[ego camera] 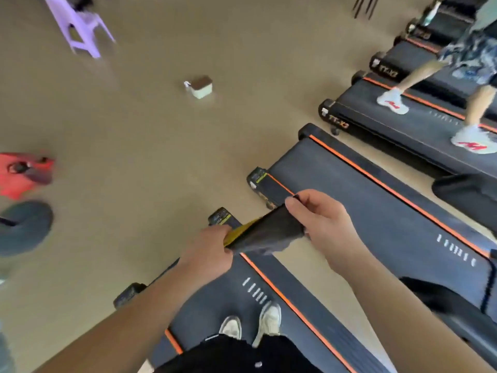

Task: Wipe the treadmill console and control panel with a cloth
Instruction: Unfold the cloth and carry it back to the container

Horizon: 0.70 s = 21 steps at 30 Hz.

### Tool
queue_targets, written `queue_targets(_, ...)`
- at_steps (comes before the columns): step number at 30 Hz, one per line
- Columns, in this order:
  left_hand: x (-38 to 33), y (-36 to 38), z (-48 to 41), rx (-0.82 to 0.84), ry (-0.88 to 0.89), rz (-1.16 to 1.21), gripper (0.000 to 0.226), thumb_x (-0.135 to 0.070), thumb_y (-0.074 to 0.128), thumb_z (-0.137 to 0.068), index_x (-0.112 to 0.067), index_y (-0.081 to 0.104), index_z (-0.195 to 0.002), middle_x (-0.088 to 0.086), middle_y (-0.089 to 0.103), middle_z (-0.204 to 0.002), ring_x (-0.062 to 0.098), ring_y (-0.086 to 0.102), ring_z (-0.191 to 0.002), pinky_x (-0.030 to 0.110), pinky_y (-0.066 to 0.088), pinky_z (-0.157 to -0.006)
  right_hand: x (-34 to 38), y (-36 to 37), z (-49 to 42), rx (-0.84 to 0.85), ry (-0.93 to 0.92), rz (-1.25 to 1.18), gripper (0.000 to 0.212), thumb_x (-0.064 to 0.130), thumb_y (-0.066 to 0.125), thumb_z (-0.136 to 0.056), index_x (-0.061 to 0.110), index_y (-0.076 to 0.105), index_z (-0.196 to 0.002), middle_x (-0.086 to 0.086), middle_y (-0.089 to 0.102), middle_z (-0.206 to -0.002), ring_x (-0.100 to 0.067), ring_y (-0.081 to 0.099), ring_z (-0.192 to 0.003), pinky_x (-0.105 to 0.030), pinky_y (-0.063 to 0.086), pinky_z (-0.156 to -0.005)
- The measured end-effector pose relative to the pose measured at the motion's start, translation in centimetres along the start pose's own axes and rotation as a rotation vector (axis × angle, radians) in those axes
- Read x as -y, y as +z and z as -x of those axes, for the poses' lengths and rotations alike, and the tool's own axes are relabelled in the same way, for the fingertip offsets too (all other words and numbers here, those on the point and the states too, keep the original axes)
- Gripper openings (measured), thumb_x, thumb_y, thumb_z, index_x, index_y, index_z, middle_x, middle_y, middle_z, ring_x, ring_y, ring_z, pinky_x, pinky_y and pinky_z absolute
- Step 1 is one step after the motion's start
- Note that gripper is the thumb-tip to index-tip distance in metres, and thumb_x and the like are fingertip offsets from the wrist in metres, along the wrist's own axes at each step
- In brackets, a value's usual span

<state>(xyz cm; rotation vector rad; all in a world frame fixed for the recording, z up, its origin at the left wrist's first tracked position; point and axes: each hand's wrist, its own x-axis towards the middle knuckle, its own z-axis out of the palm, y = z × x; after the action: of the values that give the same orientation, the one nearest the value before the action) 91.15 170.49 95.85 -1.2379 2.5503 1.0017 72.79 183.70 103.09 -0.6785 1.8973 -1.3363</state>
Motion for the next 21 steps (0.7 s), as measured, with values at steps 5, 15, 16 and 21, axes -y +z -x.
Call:
queue_targets(5, 3.7, -3.8, -2.5, -0.220, -0.192, 0.300, 0.029, 0.001, 0.062, -0.076, -0.027, 0.057, -0.085, -0.005, 0.062, -0.085, 0.014, 0.057, -0.074, 0.016, 0.038, -0.057, 2.0, 3.6, -8.1, 0.142, -0.045, 0.022, 0.039, 0.036, 0.070, -0.093, -0.001, 0.057, -0.086, -0.023, 0.044, -0.077, -0.018, 0.040, -0.072, -0.035, 0.033, -0.070)
queue_targets(15, 10.3, -15.3, -9.4, -0.401, -0.356, 0.856, 0.034, 0.013, 0.049, -0.086, -0.006, 0.076, -0.094, 0.005, 0.067, -0.074, 0.002, 0.056, -0.059, 0.013, 0.044, -0.055, 7.5, 14.9, -25.3, 0.234, -0.064, 0.135, 0.015, 0.025, 0.070, -0.095, 0.015, 0.073, -0.085, 0.008, 0.059, -0.070, -0.006, 0.052, -0.068, -0.016, 0.042, -0.062)
queue_targets(16, 11.5, -16.6, -10.7, -0.435, -0.364, 0.877, 0.036, 0.014, 0.047, -0.087, -0.007, 0.076, -0.094, 0.001, 0.069, -0.074, 0.001, 0.057, -0.059, 0.015, 0.046, -0.057, 8.2, 16.6, -27.4, 0.253, -0.068, 0.136, 0.014, 0.025, 0.070, -0.095, 0.017, 0.074, -0.086, 0.010, 0.061, -0.070, -0.006, 0.055, -0.069, -0.017, 0.045, -0.065)
queue_targets(21, 18.2, -23.0, -18.0, -0.500, -0.394, 0.829, 0.032, 0.000, 0.047, -0.095, -0.021, 0.071, -0.091, 0.002, 0.069, -0.078, 0.017, 0.059, -0.071, 0.035, 0.048, -0.068, 11.8, 24.6, -37.1, 0.286, -0.091, 0.151, 0.012, 0.026, 0.070, -0.095, 0.022, 0.075, -0.085, 0.015, 0.068, -0.069, 0.001, 0.061, -0.067, -0.027, 0.050, -0.071)
